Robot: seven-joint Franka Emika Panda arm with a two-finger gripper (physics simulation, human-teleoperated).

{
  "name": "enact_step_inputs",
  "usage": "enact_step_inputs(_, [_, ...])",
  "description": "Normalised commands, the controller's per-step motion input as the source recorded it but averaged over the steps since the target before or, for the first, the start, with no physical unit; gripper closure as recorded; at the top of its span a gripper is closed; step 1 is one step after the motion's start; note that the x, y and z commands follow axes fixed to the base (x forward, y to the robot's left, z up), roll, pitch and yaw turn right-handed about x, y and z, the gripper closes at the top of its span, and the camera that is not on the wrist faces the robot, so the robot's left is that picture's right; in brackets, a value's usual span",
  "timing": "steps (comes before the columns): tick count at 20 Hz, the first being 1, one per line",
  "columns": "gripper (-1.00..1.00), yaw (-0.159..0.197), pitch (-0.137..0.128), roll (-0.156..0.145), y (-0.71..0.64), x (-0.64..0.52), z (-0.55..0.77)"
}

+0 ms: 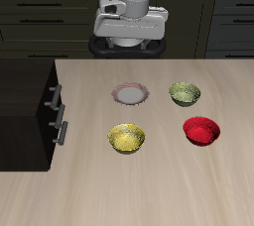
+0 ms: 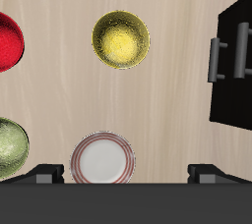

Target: Place the yellow bowl on top of the wooden cabinet

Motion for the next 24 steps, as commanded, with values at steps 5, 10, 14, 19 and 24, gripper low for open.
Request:
enact_step_inputs(5, [-1.00,0.011,0.007,-0.023,-0.03,0.16,-0.04])
enact_step_inputs(10, [-1.00,-0.004,0.021,-0.018,-0.04,0.20,-0.08])
enact_step_inputs(14, [-1.00,0.021,0.019,0.001,0.07,0.17,-0.07])
enact_step_inputs(19, [-1.00,-0.002,0.013,0.001,0.05,0.07,0.01])
enact_step_inputs(24, [-1.00,0.005,-0.004,0.012,0.12,0.09,0.04])
